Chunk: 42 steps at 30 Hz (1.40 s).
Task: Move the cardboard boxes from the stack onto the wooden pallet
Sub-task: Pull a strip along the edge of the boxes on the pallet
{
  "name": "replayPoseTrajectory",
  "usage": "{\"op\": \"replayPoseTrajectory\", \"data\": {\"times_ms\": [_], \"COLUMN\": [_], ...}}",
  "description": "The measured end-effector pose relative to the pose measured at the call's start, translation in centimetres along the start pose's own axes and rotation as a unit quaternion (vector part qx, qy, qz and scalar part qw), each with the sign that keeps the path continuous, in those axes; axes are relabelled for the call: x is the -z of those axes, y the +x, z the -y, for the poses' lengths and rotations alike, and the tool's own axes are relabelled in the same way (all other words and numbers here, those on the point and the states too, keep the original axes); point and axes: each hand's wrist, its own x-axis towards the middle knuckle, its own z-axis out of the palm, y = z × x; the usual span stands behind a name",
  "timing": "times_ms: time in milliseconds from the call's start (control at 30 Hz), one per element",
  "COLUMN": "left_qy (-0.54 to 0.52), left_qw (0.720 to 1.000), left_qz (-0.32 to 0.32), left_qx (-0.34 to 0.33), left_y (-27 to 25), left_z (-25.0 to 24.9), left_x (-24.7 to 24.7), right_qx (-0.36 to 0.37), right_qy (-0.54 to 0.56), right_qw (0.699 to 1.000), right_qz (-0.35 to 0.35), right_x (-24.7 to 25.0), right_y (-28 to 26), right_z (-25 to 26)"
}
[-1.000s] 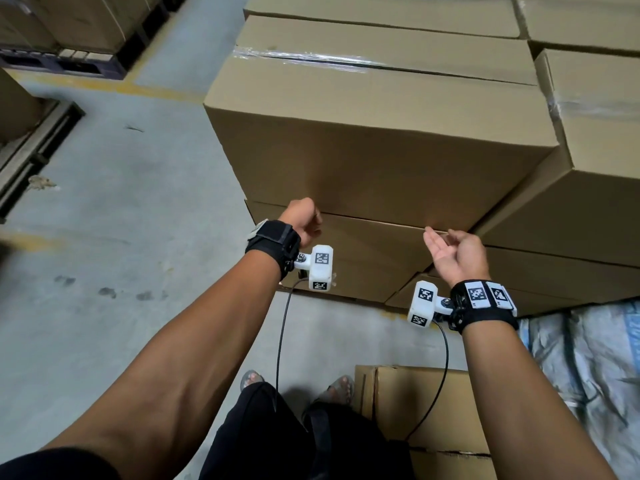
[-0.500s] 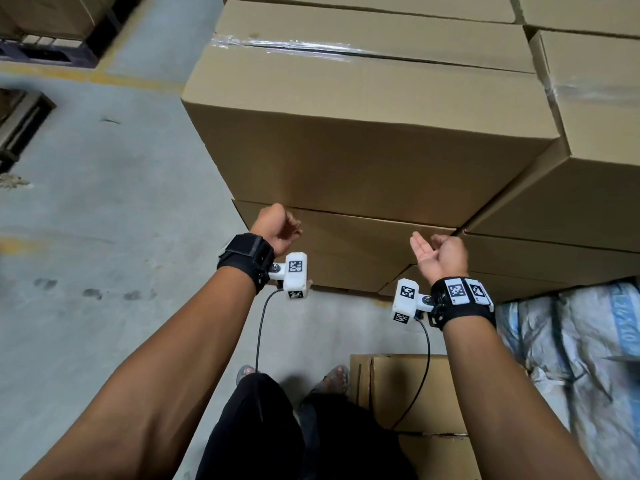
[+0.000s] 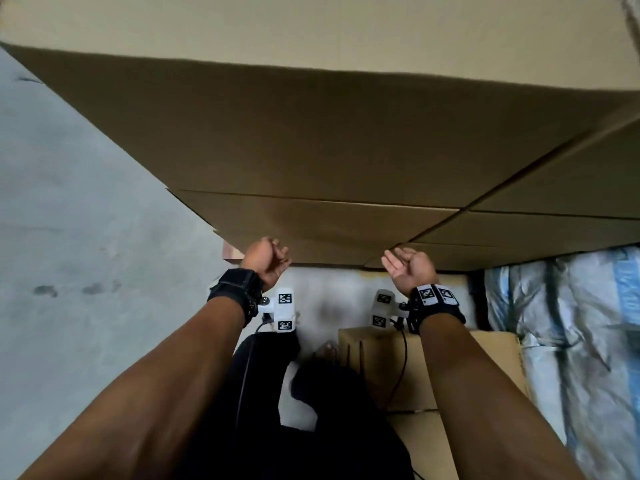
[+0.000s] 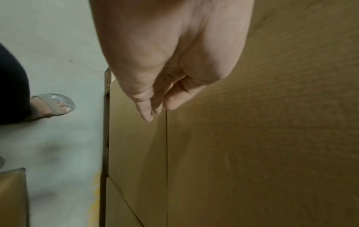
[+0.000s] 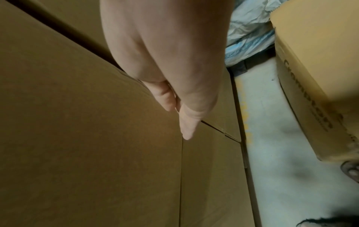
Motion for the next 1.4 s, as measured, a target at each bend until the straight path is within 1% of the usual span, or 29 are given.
{"op": "replayPoseTrajectory", "data": {"times_ms": [100, 200, 367, 467, 533, 600, 800, 900, 1000, 1100, 1233, 1333, 1400], "left_qy": [-0.013, -0.048, -0.106, -0.131, -0.137, -0.139, -0.135, -0.105, -0.084, -0.064, -0.053, -0.033, -0.028], "left_qw": [1.000, 0.999, 0.993, 0.990, 0.990, 0.990, 0.990, 0.994, 0.996, 0.996, 0.994, 0.991, 0.988], "left_qz": [0.003, 0.012, 0.050, 0.049, 0.037, 0.030, 0.028, 0.029, 0.040, 0.057, 0.091, 0.127, 0.147], "left_qx": [0.002, 0.002, -0.005, -0.002, -0.005, -0.011, -0.008, -0.001, 0.005, 0.012, 0.010, 0.013, 0.024], "left_y": [2.4, 3.8, 5.3, 6.1, 6.5, 6.7, 6.5, 6.5, 6.2, 5.5, 4.5, 3.7, 3.4], "left_z": [1.4, 2.2, 2.4, 2.6, 2.7, 2.8, 2.8, 3.0, 3.5, 4.5, 7.2, 9.5, 10.9], "left_x": [-0.4, -1.3, -2.6, -3.3, -3.6, -3.8, -4.7, -4.6, -5.3, -7.0, -10.9, -15.2, -18.0], "right_qx": [0.002, 0.008, 0.003, -0.003, -0.008, -0.014, -0.011, 0.001, -0.002, -0.005, 0.029, 0.045, 0.041], "right_qy": [0.006, 0.031, 0.087, 0.105, 0.103, 0.101, 0.094, 0.064, 0.015, -0.003, 0.028, 0.069, 0.070], "right_qw": [1.000, 0.999, 0.996, 0.994, 0.995, 0.995, 0.995, 0.997, 0.999, 0.999, 0.999, 0.996, 0.995], "right_qz": [0.008, -0.001, 0.019, 0.008, -0.002, 0.002, 0.035, 0.037, 0.049, 0.043, 0.021, 0.044, 0.066], "right_x": [-0.3, -0.6, -1.4, -1.5, -1.5, -1.4, -1.3, -0.4, 0.3, 1.7, 4.9, 6.6, 6.8], "right_y": [2.2, 3.8, 4.7, 5.3, 5.9, 6.2, 6.4, 6.3, 6.1, 6.4, 8.4, 9.7, 10.1], "right_z": [-0.7, -0.8, -0.5, -0.5, -0.5, -0.4, 0.1, 0.1, 0.3, 1.2, 3.6, 5.8, 6.8]}}
